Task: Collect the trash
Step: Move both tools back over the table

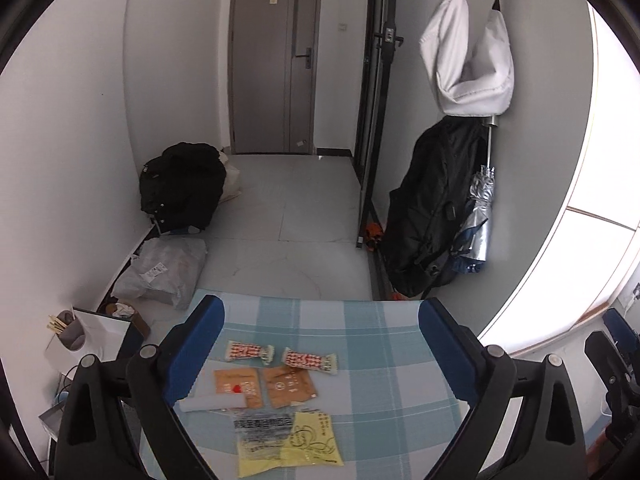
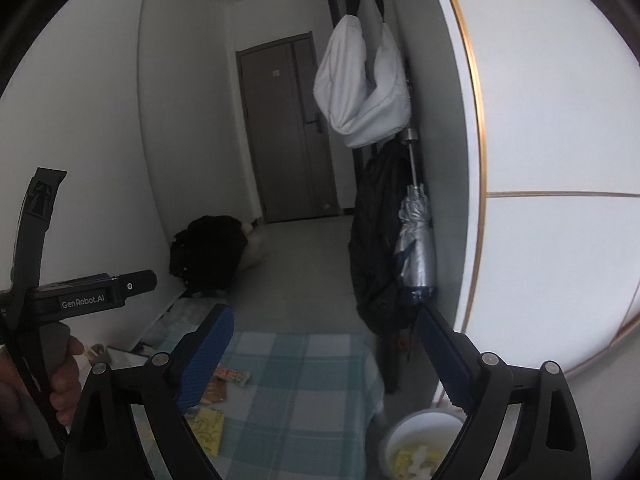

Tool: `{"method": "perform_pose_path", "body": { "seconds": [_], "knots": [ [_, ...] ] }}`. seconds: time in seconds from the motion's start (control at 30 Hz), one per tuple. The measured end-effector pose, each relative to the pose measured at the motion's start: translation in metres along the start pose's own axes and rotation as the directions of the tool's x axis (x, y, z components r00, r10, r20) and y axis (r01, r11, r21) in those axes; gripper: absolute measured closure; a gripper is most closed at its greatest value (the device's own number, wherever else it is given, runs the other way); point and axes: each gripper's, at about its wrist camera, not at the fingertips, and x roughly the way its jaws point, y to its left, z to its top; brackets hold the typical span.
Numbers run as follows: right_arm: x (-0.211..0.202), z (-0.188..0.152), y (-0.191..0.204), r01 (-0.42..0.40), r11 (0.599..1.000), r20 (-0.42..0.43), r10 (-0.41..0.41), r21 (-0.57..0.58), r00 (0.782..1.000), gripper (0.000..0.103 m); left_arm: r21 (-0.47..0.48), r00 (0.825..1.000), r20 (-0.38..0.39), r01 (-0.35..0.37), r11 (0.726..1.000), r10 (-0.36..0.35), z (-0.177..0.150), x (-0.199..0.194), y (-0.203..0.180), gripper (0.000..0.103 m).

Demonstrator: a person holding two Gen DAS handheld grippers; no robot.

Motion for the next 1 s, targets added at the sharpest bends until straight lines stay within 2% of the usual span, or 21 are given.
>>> {"method": "perform_pose_path", "body": {
  "seconds": [0.13,0.27,0.4,0.47,0.53,0.6,0.73,0.9,1.0],
  "knots": [
    [0.012,-0.009,0.026,-0.051,0.998,-0.026,0.050,-0.039,0.998,0.009,-0.021,0.999,0.036,-0.032,0.999,0.033,-0.009,-0.004,0.030,0.007],
    [0.030,-0.023,0.048,-0.100,0.993,-0.075,0.095,-0.057,0.993,0.009,-0.070,0.999,0.025,-0.027,0.997,0.029,-0.023,0.002,0.061,0.007],
    [0.052,-0.041,0.068,-0.142,0.989,-0.154,0.135,-0.040,0.979,0.009,-0.120,1.000,0.001,-0.021,0.993,0.021,-0.035,0.009,0.091,0.007],
    [0.061,-0.051,0.076,-0.159,0.987,-0.192,0.150,-0.033,0.970,0.009,-0.158,0.999,0.020,-0.031,0.987,0.035,-0.043,0.010,0.107,0.007],
    [0.074,-0.059,0.086,-0.171,0.985,-0.242,0.159,-0.028,0.957,0.009,-0.165,0.998,0.027,-0.053,0.985,0.058,-0.051,0.012,0.120,0.007],
    [0.083,-0.067,0.095,-0.170,0.985,-0.276,0.153,-0.039,0.949,0.009,-0.183,0.997,-0.024,-0.070,0.981,0.067,-0.054,0.020,0.129,0.007],
    [0.096,-0.088,0.116,-0.189,0.979,-0.340,0.154,-0.074,0.928,0.009,-0.236,0.998,-0.062,-0.027,0.971,0.012,-0.052,0.024,0.144,0.007],
    [0.116,-0.114,0.143,-0.253,0.964,-0.425,0.199,-0.074,0.883,0.009,-0.279,0.997,-0.083,-0.025,0.960,0.001,-0.052,0.027,0.158,0.007],
    [0.132,-0.129,0.157,-0.266,0.961,-0.486,0.197,-0.078,0.852,0.009,-0.314,0.996,-0.090,-0.015,0.949,-0.014,-0.054,0.028,0.170,0.007]
  ]
}}
